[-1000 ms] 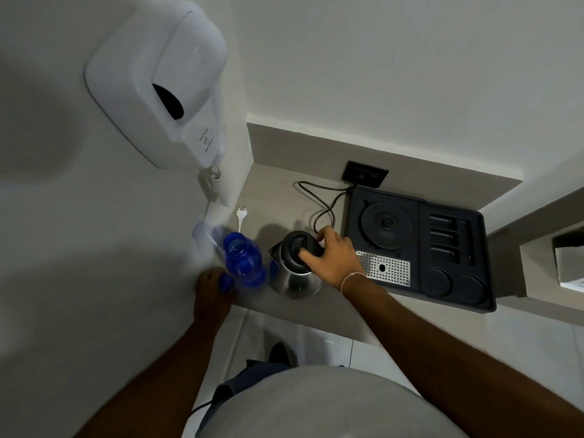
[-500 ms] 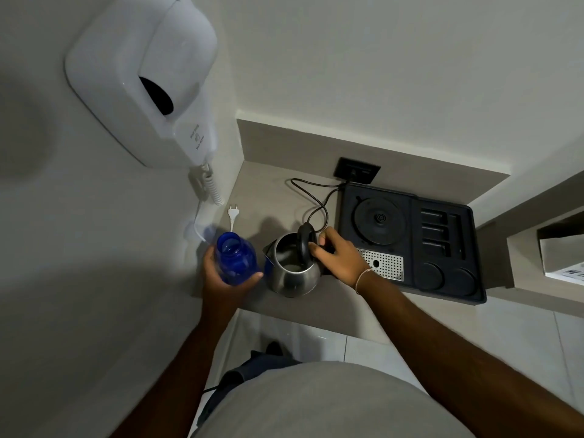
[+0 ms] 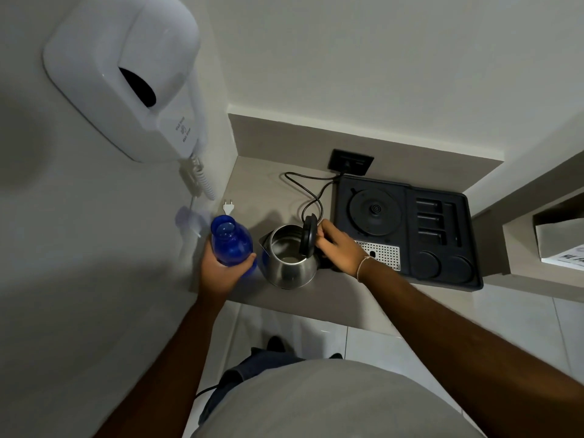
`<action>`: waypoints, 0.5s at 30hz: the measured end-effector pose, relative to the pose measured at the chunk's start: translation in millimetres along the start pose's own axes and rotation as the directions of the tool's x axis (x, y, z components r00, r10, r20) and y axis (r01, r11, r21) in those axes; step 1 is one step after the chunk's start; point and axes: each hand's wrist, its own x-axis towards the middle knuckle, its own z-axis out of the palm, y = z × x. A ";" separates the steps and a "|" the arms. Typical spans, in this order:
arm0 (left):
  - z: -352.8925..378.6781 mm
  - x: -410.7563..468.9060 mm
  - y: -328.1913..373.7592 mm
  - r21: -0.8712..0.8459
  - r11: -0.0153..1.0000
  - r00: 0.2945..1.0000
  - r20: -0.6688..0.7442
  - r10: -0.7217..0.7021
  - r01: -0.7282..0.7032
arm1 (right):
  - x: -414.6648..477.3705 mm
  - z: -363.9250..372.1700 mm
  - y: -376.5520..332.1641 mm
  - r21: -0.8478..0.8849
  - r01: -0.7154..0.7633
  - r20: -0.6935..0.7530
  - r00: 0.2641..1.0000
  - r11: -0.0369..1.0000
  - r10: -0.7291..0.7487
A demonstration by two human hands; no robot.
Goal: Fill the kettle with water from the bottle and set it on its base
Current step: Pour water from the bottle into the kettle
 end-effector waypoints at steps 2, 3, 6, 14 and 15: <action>-4.0 -2.1 16.6 -0.001 0.997 0.997 -0.030 0.075 -0.075 | -0.8 -1.8 -0.4 -0.008 0.003 0.010 1.000 1.000 -0.003; -7.3 -3.4 26.6 0.003 0.994 0.994 -0.035 0.105 -0.105 | -1.3 -2.2 -1.1 -0.008 0.006 0.010 1.000 1.000 -0.006; -22.8 -7.1 47.5 0.070 0.978 0.980 0.053 0.193 -0.196 | -4.1 -2.0 -3.5 0.001 0.011 -0.004 1.000 1.000 -0.011; -43.5 -24.4 50.1 0.359 0.906 0.935 0.343 0.094 -0.223 | -7.7 -3.1 -5.0 -0.004 0.023 -0.008 1.000 1.000 -0.023; -45.2 -25.9 48.8 0.380 0.898 0.930 0.359 0.079 -0.222 | -8.4 -3.7 -5.4 -0.002 0.023 -0.004 1.000 1.000 -0.023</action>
